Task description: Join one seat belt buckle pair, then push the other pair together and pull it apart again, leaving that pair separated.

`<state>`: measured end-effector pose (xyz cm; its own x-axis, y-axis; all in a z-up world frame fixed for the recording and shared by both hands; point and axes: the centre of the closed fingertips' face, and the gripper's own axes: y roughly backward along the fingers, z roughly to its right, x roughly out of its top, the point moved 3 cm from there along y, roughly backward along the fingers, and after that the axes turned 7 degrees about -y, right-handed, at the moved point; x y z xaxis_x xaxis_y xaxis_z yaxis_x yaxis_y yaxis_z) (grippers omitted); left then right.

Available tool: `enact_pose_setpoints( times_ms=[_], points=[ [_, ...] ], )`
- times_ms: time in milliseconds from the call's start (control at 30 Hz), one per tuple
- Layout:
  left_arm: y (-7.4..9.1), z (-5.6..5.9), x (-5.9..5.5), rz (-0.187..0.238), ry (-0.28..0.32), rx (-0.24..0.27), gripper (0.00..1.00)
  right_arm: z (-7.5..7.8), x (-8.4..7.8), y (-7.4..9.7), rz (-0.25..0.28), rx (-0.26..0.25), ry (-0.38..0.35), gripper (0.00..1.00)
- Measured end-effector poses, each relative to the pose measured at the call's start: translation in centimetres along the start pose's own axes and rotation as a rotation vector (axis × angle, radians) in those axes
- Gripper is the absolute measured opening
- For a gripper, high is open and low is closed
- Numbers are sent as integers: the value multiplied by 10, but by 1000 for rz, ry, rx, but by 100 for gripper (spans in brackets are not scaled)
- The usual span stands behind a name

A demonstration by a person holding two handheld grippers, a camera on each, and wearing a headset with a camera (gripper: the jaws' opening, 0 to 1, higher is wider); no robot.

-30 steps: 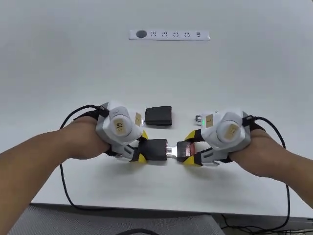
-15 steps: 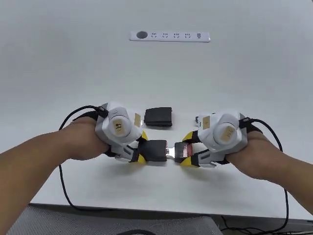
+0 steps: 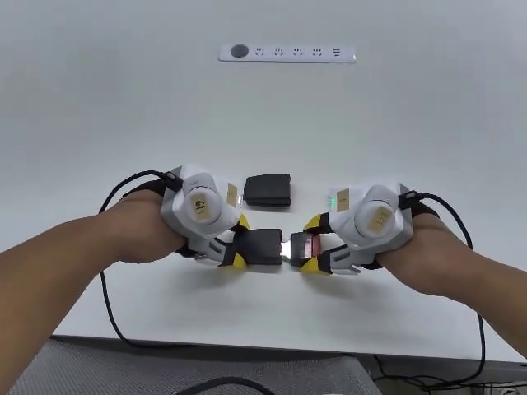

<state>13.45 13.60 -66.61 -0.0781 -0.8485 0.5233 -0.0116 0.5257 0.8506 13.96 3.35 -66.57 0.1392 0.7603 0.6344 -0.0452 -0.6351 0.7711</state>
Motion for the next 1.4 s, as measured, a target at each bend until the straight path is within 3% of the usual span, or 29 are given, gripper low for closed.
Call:
enact_pose_setpoints(
  times_ms=[300, 333, 367, 567, 733, 967, 1400],
  points=[
    [0, 0, 1, -3, -5, -2, 30, -4, 4, -2, -1, 0, 3, 30],
    [0, 0, 0, -9, -2, -1, 30, -8, 8, -4, 6, 28, 30, 30],
    [0, 0, 1, -6, -3, -2, 30, -8, 9, 0, 2, 7, 16, 30],
    [1, 0, 3, -13, -3, -3, 30, -9, 10, 6, -2, 7, 13, 30],
    [1, -1, 2, -16, 5, -1, 30, -6, 6, 6, -8, 7, 12, 30],
    [2, -2, -1, 10, 28, 2, 30, -4, 2, 7, -9, 7, 9, 30],
    [3, -2, -3, 2, 32, 10, 29, -2, 1, 5, -6, 9, 14, 30]
  ],
)
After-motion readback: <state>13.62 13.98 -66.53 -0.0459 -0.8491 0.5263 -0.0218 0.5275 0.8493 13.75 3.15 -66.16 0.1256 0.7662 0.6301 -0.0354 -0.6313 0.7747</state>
